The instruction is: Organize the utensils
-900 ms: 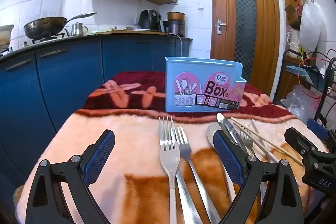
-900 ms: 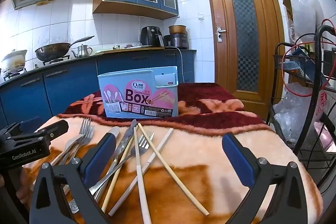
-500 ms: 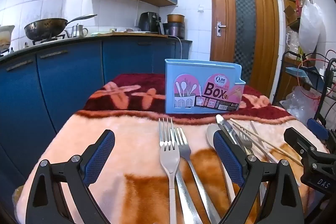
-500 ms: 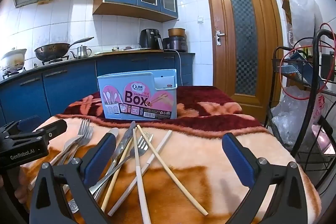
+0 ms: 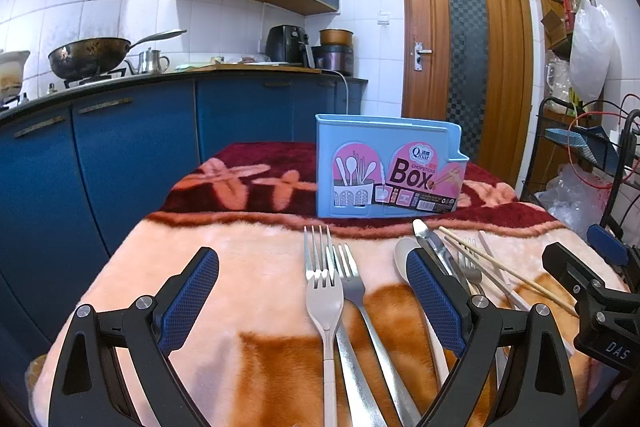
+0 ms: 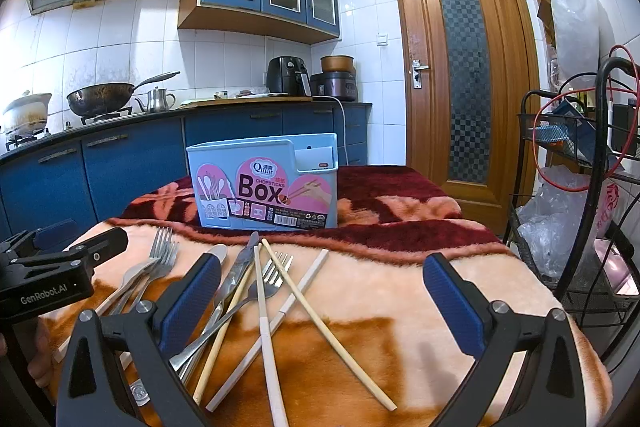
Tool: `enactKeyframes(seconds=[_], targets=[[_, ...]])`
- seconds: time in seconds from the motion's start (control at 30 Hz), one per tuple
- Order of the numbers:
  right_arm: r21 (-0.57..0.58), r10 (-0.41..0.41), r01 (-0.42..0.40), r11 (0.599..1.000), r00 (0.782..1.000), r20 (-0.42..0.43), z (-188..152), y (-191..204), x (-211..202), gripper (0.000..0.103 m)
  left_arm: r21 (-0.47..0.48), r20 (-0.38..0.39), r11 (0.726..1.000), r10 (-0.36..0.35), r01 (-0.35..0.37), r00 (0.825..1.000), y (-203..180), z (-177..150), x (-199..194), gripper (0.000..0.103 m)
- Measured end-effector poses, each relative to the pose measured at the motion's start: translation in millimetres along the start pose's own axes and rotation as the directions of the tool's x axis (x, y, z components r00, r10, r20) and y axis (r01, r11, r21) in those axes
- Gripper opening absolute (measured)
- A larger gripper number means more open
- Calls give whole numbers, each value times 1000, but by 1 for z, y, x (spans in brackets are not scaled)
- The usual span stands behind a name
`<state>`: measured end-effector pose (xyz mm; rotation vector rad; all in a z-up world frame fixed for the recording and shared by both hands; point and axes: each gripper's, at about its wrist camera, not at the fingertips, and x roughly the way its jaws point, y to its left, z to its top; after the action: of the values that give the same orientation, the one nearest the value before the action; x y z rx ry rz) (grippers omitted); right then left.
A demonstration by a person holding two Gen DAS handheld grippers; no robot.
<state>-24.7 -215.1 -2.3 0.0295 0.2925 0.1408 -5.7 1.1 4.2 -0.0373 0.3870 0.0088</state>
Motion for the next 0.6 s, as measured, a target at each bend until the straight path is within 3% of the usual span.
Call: enactKeyframes(seconds=[0.6], targets=[[0, 1, -1, 1000, 1000, -2, 0, 0, 0, 103, 2, 0, 1000, 2, -2, 1000, 1, 0, 0, 95]])
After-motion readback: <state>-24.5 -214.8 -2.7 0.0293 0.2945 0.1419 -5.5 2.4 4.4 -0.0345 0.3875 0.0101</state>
